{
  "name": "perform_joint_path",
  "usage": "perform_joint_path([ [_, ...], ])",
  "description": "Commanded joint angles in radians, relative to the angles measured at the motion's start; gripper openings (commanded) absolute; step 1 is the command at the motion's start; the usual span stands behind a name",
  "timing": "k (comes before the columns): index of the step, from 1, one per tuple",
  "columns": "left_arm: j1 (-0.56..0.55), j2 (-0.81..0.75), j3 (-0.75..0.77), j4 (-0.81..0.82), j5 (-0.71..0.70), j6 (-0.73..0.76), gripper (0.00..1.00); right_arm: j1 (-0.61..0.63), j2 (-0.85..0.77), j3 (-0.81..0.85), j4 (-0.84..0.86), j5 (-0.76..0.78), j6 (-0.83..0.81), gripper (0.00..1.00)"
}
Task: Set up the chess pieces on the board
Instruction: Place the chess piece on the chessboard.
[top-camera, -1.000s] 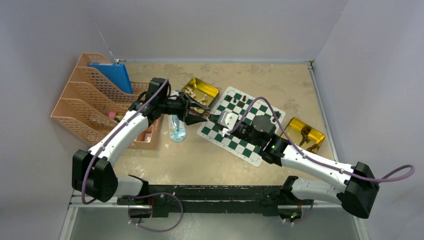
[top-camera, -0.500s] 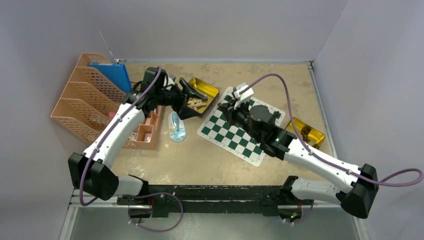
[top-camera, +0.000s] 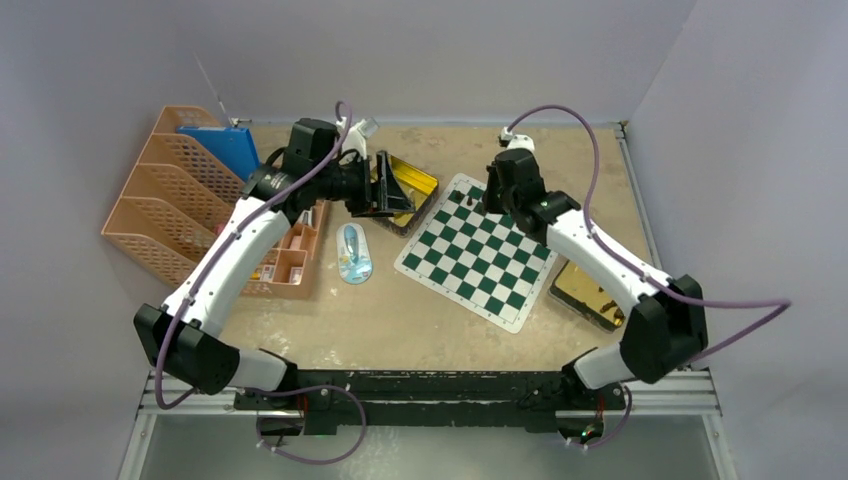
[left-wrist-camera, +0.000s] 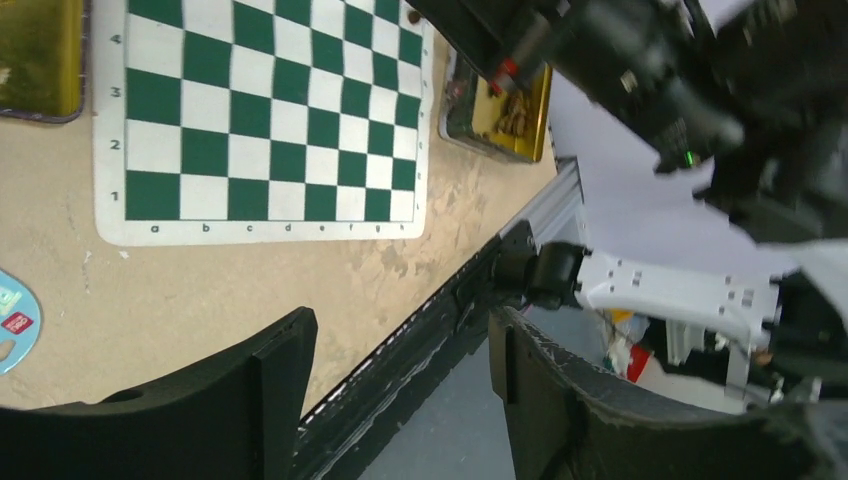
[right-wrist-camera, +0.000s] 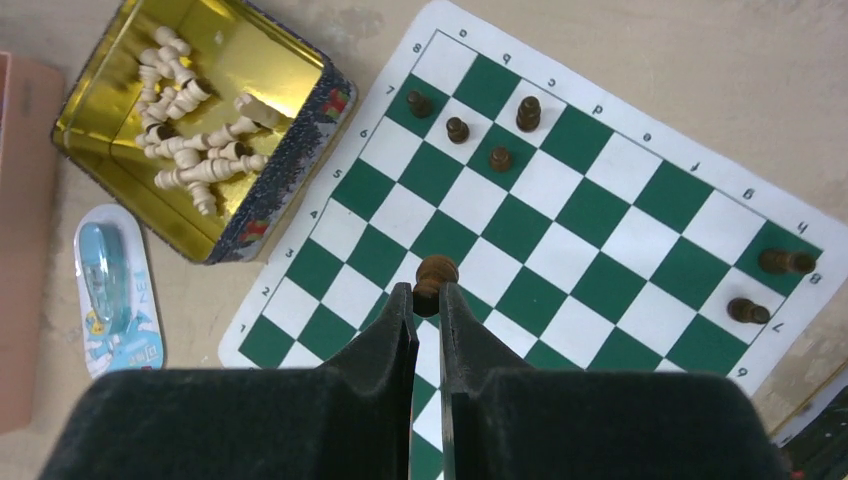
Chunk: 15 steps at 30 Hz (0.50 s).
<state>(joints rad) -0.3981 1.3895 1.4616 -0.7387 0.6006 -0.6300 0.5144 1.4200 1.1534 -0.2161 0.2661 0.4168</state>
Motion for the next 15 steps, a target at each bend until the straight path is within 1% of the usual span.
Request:
perform_joint_path([
  [1, -0.026, -0.034, 0.036, 0.001, 0.105, 0.17, 0.62, -0.022, 0.067, 0.115, -0.121, -0.041, 0.115, 0.0],
  [4, -0.03, -0.066, 0.011, 0.012, 0.106, 0.172, 0.63, -0.027, 0.107, 0.119, -0.116, 0.021, 0.119, 0.0],
  [7, -0.03, -0.092, -0.019, 0.05, 0.159, 0.166, 0.64, -0.038, 0.148, 0.133, -0.132, 0.071, 0.12, 0.0],
  [8, -0.03, -0.105, -0.03, 0.062, 0.164, 0.159, 0.69, -0.041, 0.164, 0.139, -0.138, 0.079, 0.12, 0.0],
  [9, -0.03, -0.116, -0.041, 0.073, 0.165, 0.153, 0.72, -0.043, 0.177, 0.142, -0.138, 0.093, 0.119, 0.0],
  [12, -0.03, -0.139, -0.049, 0.067, 0.135, 0.168, 0.73, -0.051, 0.199, 0.106, -0.083, 0.116, 0.11, 0.0],
  [15, -0.03, -0.143, -0.019, 0.017, 0.088, 0.222, 0.73, -0.073, 0.222, 0.076, -0.033, 0.116, 0.105, 0.0],
])
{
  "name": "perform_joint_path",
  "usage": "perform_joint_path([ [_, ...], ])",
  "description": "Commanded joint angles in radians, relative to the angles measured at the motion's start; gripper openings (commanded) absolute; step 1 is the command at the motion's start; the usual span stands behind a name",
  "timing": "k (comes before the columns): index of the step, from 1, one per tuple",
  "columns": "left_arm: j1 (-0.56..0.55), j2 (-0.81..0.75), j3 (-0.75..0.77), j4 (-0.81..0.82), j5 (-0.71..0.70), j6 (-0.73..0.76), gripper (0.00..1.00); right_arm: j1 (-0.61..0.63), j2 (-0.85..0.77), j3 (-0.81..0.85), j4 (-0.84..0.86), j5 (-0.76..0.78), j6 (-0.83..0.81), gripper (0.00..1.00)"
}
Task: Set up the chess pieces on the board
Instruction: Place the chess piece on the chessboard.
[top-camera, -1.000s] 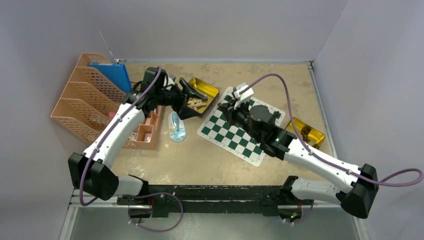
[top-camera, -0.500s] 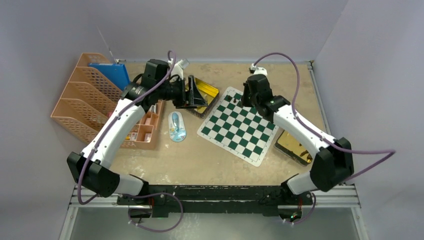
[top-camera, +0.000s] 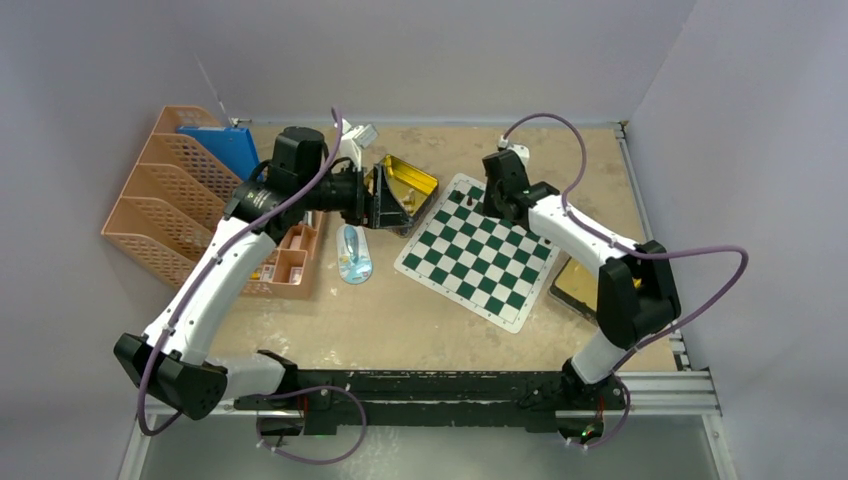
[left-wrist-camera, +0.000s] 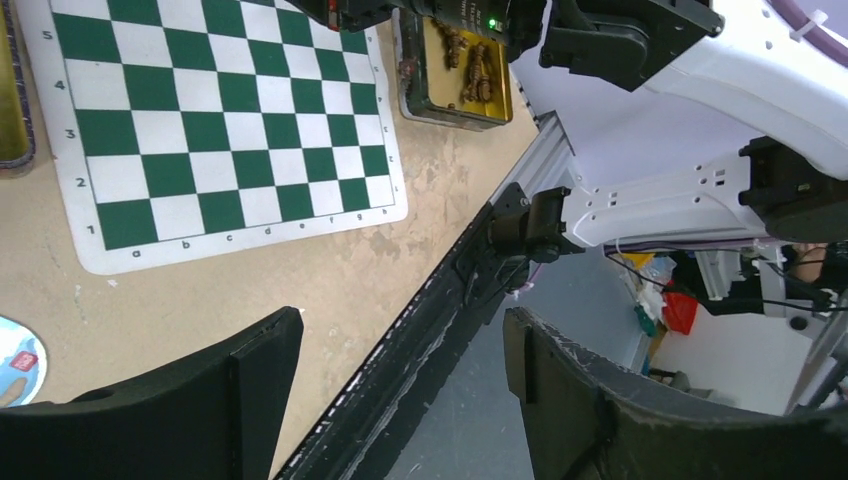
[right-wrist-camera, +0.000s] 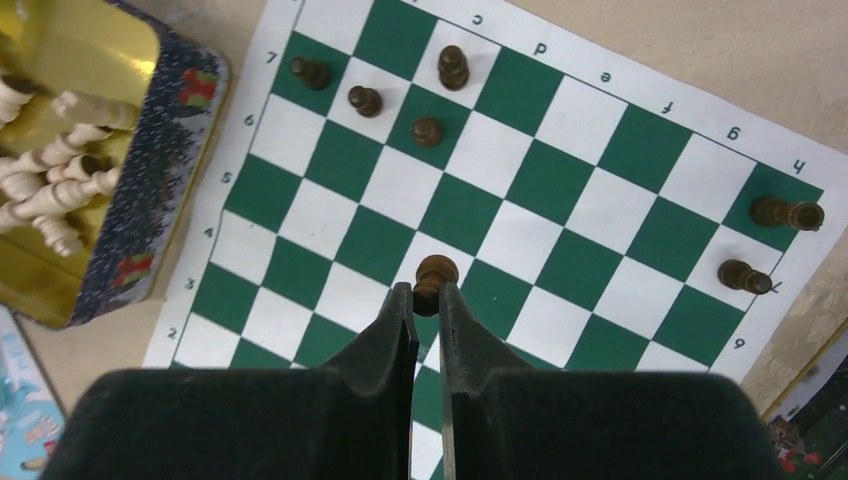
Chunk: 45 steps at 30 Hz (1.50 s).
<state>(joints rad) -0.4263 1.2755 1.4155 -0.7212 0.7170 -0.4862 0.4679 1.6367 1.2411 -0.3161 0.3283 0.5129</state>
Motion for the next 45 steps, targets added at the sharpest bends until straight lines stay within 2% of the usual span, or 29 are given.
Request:
perform_joint_path([
  [1, -0.002, -0.026, 0.044, -0.019, -0.05, 0.09, 0.74, -0.042, 0.022, -0.012, 0.073, 0.051, 0.011, 0.0],
  [5, -0.002, -0.024, 0.072, -0.052, -0.114, 0.102, 0.75, -0.083, 0.075, -0.014, 0.106, 0.024, 0.025, 0.0],
  [12, -0.002, -0.035, 0.06, -0.013, -0.142, 0.068, 0.76, -0.116, 0.132, -0.025, 0.187, -0.035, 0.088, 0.0],
  [27, -0.001, -0.035, 0.055, -0.011, -0.162, 0.052, 0.77, -0.123, 0.195, -0.009, 0.164, -0.08, 0.128, 0.0],
  [45, -0.002, -0.03, 0.069, -0.03, -0.171, 0.07, 0.77, -0.127, 0.301, 0.105, 0.086, -0.025, 0.116, 0.0],
])
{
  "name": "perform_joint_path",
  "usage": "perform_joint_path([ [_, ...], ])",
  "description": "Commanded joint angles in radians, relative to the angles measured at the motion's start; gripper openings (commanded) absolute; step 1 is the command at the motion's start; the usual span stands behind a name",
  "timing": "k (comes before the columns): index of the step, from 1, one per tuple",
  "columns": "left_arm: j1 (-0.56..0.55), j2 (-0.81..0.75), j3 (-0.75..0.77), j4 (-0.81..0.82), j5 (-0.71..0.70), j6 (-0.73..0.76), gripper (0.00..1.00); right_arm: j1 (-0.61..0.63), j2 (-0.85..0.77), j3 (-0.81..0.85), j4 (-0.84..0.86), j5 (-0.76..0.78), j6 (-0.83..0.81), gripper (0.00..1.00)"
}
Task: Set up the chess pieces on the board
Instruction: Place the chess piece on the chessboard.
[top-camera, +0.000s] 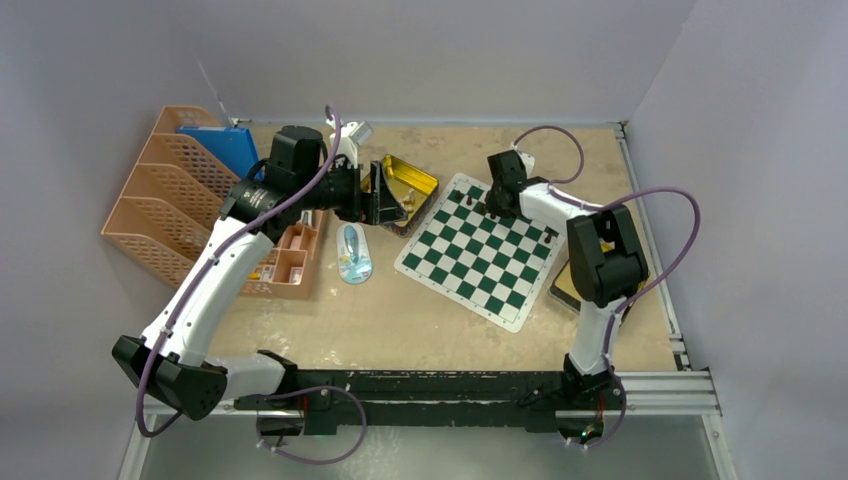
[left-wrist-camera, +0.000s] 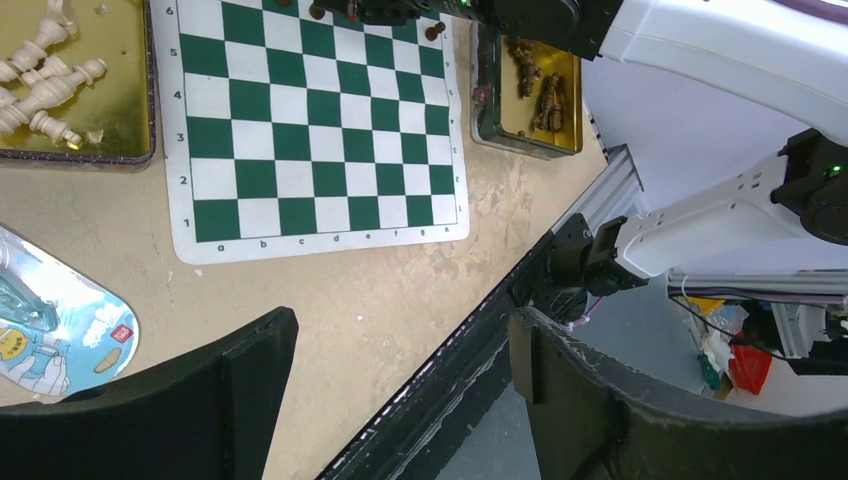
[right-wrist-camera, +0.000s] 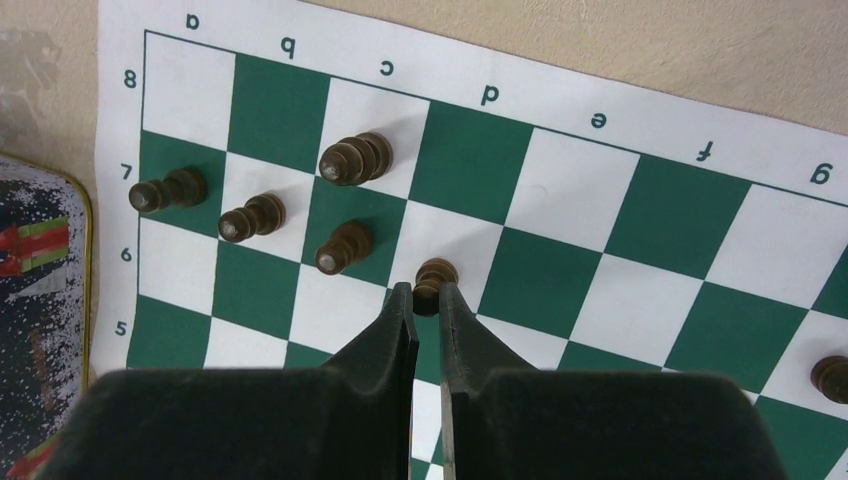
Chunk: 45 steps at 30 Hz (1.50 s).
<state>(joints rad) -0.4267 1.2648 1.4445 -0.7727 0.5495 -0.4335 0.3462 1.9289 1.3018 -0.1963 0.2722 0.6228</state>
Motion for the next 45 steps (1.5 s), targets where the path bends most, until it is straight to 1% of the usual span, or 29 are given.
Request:
perform_joint_path([
  [1, -0.001, -0.018, 0.04, 0.021, -0.003, 0.019, 0.77, -0.006, 0.011, 0.046, -0.035, 0.034, 0.006, 0.0],
  [4, -0.001, -0.014, 0.047, 0.014, -0.002, 0.022, 0.78, -0.006, 0.017, 0.052, -0.042, 0.046, -0.004, 0.01],
  [9, -0.001, 0.003, 0.074, -0.003, -0.006, 0.032, 0.78, -0.007, 0.024, 0.055, -0.042, 0.045, -0.008, 0.06],
  [24, -0.001, 0.02, 0.085, -0.006, 0.004, 0.03, 0.8, -0.007, 0.051, 0.09, -0.055, 0.049, -0.027, 0.09],
  [29, -0.001, 0.021, 0.086, -0.01, 0.006, 0.033, 0.8, -0.007, 0.058, 0.109, -0.069, 0.046, -0.021, 0.15],
  [36, -0.001, 0.021, 0.086, -0.01, 0.001, 0.038, 0.81, -0.008, 0.055, 0.118, -0.076, 0.045, -0.02, 0.15],
  [45, -0.001, 0.021, 0.085, -0.009, -0.004, 0.041, 0.81, -0.007, 0.065, 0.137, -0.085, 0.055, -0.027, 0.18],
])
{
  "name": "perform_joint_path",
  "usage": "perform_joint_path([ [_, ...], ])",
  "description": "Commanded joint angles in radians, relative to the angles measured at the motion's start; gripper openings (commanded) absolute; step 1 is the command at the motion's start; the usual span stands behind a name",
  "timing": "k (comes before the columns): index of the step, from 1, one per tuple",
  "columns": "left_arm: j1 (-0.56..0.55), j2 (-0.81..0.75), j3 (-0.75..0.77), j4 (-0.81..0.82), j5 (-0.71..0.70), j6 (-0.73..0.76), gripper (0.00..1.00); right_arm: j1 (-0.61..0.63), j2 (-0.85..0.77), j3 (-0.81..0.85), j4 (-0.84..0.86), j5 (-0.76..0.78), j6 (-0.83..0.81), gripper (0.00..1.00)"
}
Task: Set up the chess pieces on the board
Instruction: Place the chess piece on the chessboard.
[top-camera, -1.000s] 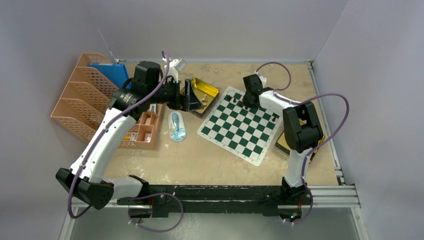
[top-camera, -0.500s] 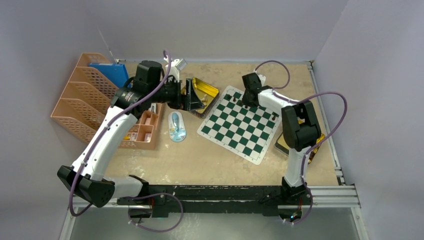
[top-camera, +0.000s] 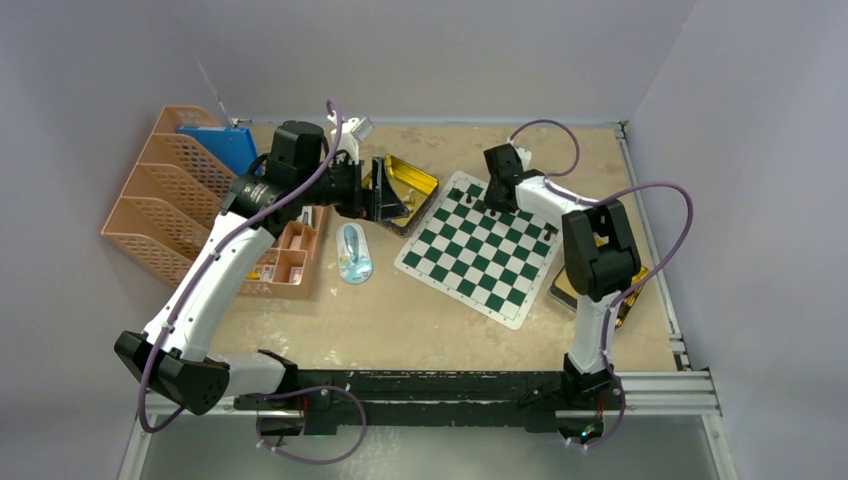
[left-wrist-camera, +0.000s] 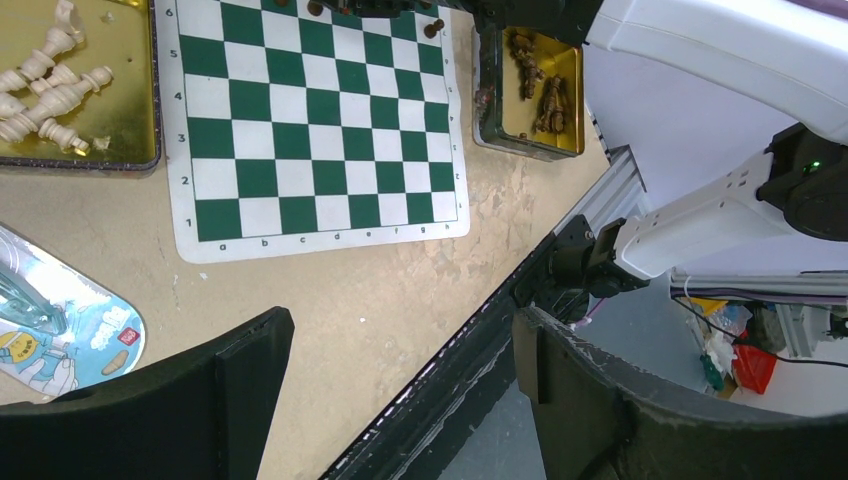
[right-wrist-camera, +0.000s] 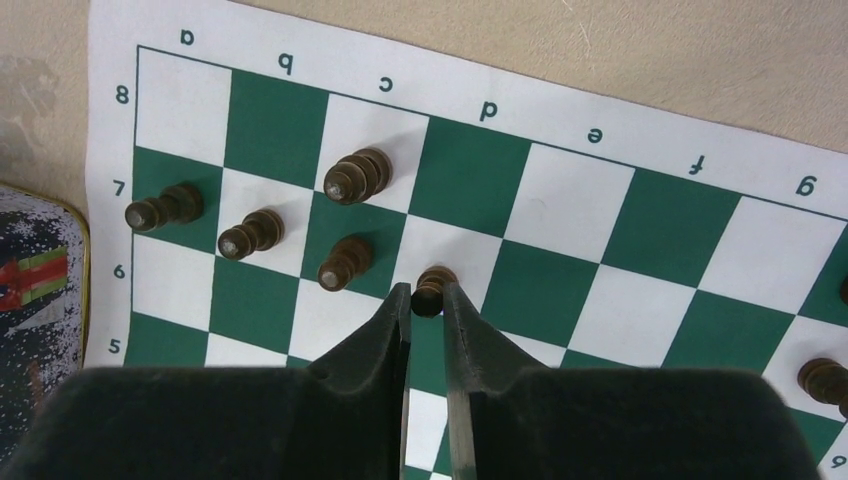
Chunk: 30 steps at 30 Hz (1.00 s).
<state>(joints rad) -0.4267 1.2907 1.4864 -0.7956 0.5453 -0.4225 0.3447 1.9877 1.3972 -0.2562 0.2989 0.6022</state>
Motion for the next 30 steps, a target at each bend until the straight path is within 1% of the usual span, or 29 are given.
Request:
perform_joint_path([
  [1, -0.001, -0.005, 0.044, 0.014, 0.0, 0.03, 0.81, -0.006, 0.01, 0.047, -0.029, 0.028, -0.007, 0.2],
  [13, -0.001, -0.006, 0.041, -0.001, -0.013, 0.039, 0.81, -0.006, -0.009, 0.075, -0.056, 0.026, -0.012, 0.35],
  [18, -0.001, -0.023, 0.039, -0.029, -0.084, 0.084, 0.84, -0.007, -0.06, 0.097, -0.082, 0.046, -0.025, 0.39],
  [23, -0.001, -0.075, -0.006, -0.023, -0.198, 0.086, 0.85, -0.009, -0.123, 0.113, -0.131, 0.081, -0.024, 0.41],
  [27, -0.001, -0.14, -0.055, -0.011, -0.288, 0.005, 0.85, -0.025, -0.199, 0.084, -0.16, 0.104, -0.006, 0.39],
  [30, -0.001, -0.175, -0.108, -0.003, -0.307, -0.053, 0.85, -0.05, -0.267, 0.046, -0.197, 0.135, 0.005, 0.38],
])
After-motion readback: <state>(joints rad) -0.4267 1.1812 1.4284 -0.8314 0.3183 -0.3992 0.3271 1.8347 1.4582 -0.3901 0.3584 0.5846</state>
